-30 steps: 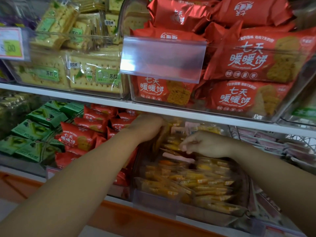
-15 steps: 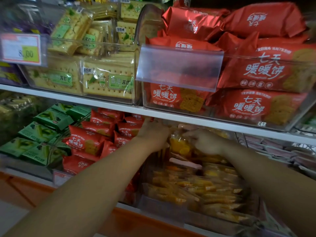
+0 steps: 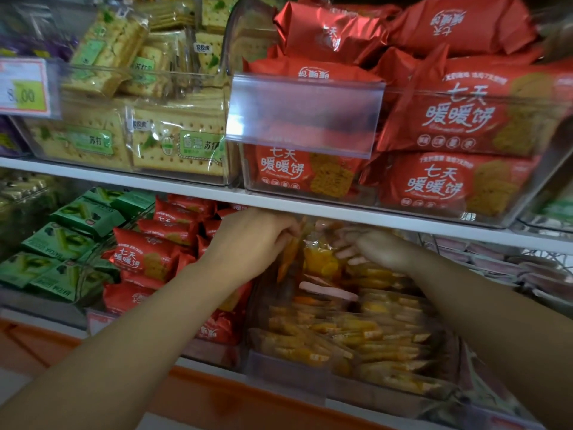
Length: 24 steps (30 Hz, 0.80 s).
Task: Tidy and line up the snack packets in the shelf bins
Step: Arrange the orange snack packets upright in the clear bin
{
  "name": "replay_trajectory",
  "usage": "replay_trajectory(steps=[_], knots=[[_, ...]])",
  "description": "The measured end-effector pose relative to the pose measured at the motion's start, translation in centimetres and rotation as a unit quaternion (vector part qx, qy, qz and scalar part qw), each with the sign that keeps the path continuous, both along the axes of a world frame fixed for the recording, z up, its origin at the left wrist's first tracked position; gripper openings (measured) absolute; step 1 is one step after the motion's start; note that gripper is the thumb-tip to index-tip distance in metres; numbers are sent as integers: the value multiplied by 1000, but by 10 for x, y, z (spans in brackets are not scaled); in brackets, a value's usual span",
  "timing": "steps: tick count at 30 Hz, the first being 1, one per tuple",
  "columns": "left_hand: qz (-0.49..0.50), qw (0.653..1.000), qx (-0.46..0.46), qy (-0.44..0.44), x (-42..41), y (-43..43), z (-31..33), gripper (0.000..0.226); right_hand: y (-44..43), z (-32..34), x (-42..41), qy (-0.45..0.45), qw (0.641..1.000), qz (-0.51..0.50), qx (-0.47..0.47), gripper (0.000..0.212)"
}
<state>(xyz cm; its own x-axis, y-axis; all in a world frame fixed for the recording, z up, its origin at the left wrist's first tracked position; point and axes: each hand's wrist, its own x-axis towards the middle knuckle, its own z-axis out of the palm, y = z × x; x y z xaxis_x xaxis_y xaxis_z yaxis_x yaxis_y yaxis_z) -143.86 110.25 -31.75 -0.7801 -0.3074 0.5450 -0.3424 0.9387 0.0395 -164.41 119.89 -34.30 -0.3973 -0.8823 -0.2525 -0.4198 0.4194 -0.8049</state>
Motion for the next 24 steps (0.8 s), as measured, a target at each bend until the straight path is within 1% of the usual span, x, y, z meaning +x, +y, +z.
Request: replay_trajectory(steps=[2,4,9,11,13,15,17,18,19,20,21,22,23,24], knots=[[-15,1000,-13,24,8,1,-3,16,1,-1,-1,9,1000,4,9,32],[-24,999,-10,35,14,1,-5,13,0,-3,-2,4,1000,-7,12,37],[-43,998,3,40,9,2,-9,17,-1,-5,-1,-12,1000,-19,9,36],[-58,997,36,38,-3,1,-12,16,1,-4,0,-30,999,-40,-16,35],[-63,993,97,31,-16,0,-14,15,5,-1,2,-62,995,-65,-51,35],[-56,989,140,-12,-30,-2,-18,15,11,4,1,-90,993,-55,-61,37],[-40,979,174,-95,-42,-3,-26,18,17,8,1,-94,993,-17,-67,36],[-34,971,190,-140,-47,-2,-31,20,19,7,2,-62,996,9,-63,30],[-34,963,199,-177,-50,-2,-35,22,22,7,5,11,997,54,-54,24],[-37,958,199,-202,-51,-2,-37,23,23,5,7,115,988,98,-40,23],[-38,956,195,-217,-49,-2,-38,25,21,1,9,208,968,135,-26,25],[-34,956,190,-220,-46,-2,-37,26,20,-2,12,274,947,167,-11,26],[-27,960,186,-209,-41,-3,-34,27,19,-5,15,314,932,184,4,26],[-19,966,184,-179,-33,-4,-31,27,19,-4,19,334,923,189,12,26]])
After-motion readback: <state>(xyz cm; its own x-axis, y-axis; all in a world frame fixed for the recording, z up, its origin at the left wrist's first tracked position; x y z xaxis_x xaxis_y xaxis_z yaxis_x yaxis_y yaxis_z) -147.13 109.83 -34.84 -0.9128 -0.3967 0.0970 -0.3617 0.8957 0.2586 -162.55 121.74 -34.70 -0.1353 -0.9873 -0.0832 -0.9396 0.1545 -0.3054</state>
